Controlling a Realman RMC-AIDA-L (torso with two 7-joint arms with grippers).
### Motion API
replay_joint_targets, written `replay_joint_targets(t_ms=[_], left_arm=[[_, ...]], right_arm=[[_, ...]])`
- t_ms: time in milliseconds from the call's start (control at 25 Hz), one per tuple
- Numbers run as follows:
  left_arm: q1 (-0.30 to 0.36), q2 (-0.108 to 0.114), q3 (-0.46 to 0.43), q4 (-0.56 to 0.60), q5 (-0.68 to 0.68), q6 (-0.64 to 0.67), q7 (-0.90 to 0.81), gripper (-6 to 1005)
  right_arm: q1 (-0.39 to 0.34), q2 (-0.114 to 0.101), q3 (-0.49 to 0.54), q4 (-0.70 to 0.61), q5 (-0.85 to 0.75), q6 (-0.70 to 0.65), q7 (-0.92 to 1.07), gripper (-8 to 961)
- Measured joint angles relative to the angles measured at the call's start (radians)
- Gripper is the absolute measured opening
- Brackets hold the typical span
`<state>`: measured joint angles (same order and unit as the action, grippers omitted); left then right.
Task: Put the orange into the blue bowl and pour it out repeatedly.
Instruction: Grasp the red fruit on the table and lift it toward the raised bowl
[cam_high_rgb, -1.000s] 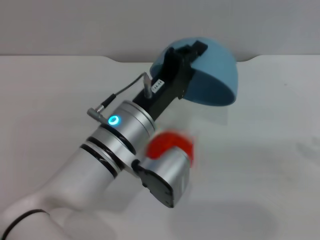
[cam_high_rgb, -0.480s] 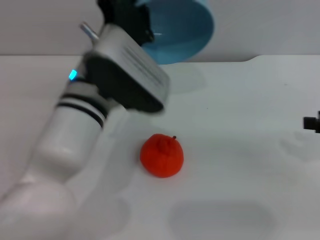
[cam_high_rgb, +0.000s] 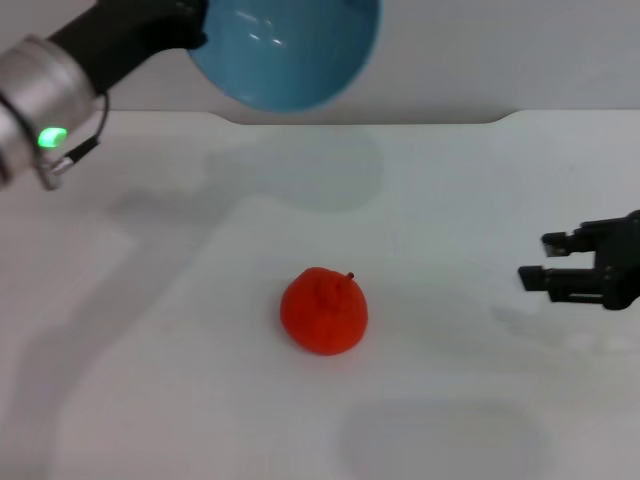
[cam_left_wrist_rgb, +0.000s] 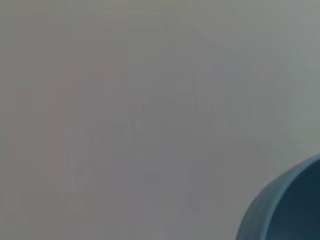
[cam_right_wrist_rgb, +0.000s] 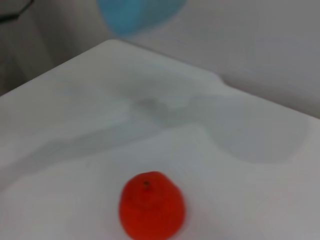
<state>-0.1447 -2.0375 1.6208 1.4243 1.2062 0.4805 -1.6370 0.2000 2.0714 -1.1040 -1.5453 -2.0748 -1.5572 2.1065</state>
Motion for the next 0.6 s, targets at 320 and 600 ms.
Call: replay_joint_targets(t_ms=[320, 600], left_arm=[[-0.193, 0.063, -0.477, -0.247, 0.402, 0.706, -0.63, -2], [-0.202, 0.035, -0.559, -0.172, 0.645, 0.874, -0.746, -2]], right_arm=[[0.07, 0.003, -0.108, 0.015, 0.004, 0.03, -0.063, 513], [0.215, 0.002, -0.311, 0.156, -0.018, 0.18, -0.128, 514]])
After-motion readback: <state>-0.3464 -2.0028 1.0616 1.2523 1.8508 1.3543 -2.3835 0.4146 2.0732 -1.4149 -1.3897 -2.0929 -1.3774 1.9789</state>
